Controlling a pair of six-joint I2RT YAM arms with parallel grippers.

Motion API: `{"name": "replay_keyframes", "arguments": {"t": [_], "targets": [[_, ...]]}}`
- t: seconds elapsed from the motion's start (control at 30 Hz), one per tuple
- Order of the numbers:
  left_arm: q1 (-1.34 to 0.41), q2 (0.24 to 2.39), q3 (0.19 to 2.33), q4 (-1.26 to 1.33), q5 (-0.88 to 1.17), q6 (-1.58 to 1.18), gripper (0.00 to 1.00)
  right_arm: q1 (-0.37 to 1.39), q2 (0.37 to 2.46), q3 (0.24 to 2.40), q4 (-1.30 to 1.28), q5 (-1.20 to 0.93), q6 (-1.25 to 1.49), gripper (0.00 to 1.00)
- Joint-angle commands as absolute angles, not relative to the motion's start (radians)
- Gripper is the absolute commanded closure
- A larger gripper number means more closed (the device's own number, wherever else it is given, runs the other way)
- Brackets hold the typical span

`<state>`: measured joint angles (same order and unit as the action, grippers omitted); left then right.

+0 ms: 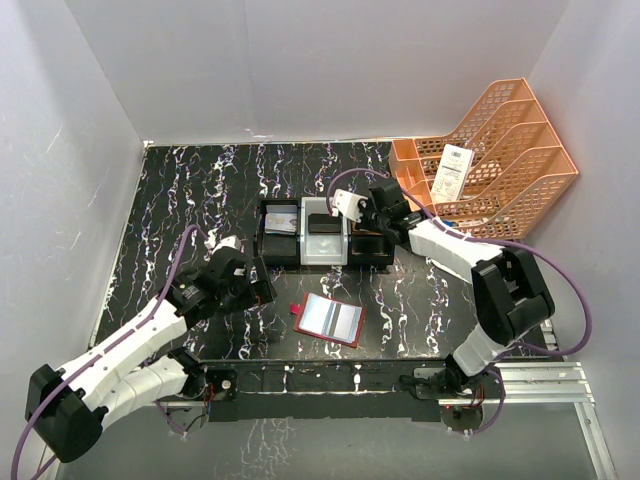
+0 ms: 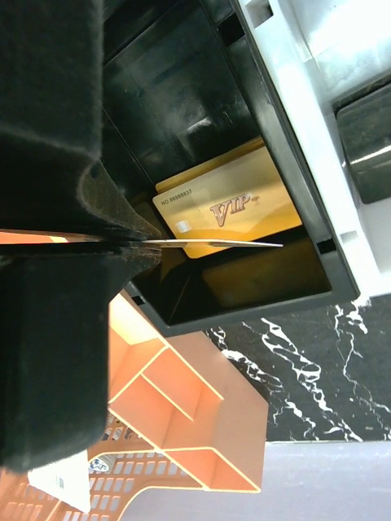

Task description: Take the credit cards out of the card holder

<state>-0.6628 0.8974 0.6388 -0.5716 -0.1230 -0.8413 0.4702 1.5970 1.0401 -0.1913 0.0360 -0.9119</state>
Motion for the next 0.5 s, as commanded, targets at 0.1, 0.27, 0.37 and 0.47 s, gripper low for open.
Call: {"name": "replay_keyframes", "arguments": {"t": [0.1,0.27,0.37,0.47], "targets": [[-0.657,0.855,0.683,-0.614,-0.121,-0.849,0.01,0.469,1.628,1.093,-0.132,0.043,-0.969,1.0],[-0.657,0.853,0.685,-0.619,-0.122,-0.852,0.01,0.469,1.661,1.11,-0.126,0.051,-0.982,1.0],[-0.657,0.851,0.69,-0.619,-0.121,-0.851,0.01,0.469,1.687,1.124,-0.117,0.068,-0.991,1.0],[-0.656,0.851,0.692,-0.614,-0.119,-0.851,0.01,0.469,1.718,1.137,-0.103,0.067,-1.002,1.0]]}}
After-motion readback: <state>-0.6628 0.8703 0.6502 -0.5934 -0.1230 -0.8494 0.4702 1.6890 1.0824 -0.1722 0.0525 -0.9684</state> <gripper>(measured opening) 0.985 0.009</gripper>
